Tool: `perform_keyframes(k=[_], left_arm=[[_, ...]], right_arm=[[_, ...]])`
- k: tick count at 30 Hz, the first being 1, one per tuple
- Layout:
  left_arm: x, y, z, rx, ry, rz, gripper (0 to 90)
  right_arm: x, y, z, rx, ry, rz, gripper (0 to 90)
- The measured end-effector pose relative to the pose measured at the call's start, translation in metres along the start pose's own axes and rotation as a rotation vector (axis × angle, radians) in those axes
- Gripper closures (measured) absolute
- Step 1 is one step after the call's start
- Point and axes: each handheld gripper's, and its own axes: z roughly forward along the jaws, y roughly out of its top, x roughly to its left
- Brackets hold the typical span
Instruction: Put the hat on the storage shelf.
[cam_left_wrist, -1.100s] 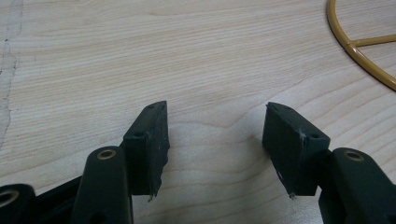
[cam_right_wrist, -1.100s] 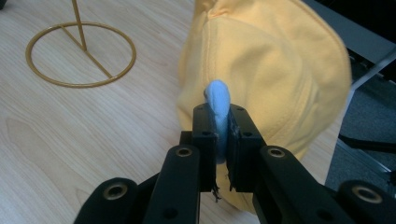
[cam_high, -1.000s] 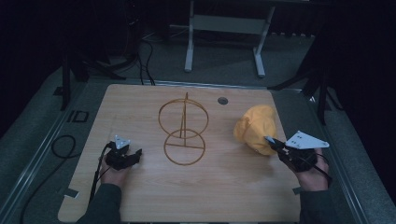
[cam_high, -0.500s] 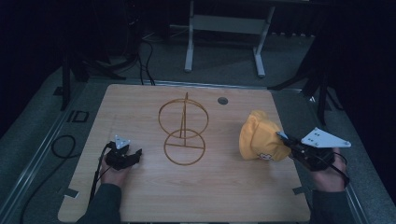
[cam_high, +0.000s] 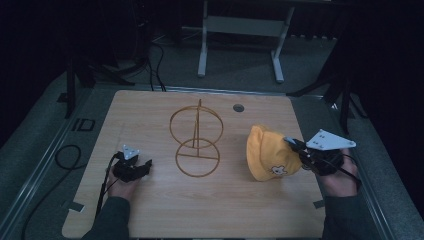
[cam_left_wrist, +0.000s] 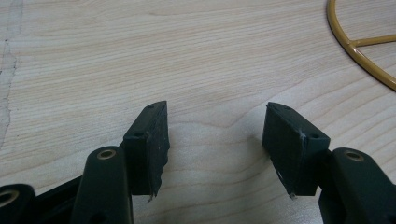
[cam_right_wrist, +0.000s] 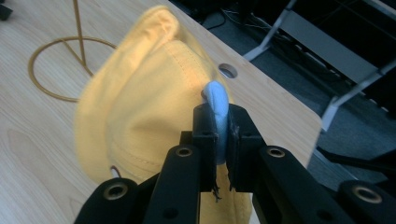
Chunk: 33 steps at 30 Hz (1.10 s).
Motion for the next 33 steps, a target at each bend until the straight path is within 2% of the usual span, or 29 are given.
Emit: perform_keyframes(k=[8, 13, 18, 24, 33], left_arm=[[0.0, 0.0, 0.0, 0.001, -0.001, 0.001, 41.2], [0.0, 0.0, 0.0, 0.0, -0.001, 0.0, 41.3], [0.0, 0.0, 0.0, 0.002, -0.003, 0.004, 41.3], [0.0, 0.0, 0.0, 0.001, -0.003, 0.004, 41.3], [0.001, 0.0, -0.001, 0.006, -0.003, 0.008, 41.3]], right_arm=[[0.01, 0.012, 0.029, 0.035, 0.039, -0.009, 82.3], [0.007, 0.017, 0.044, 0.063, 0.057, 0.011, 76.6], [0.002, 0.019, 0.049, 0.076, 0.072, 0.022, 71.2], [-0.007, 0.012, 0.052, 0.108, 0.086, 0.033, 68.1], [-0.014, 0.006, 0.057, 0.184, 0.131, 0.012, 65.1]])
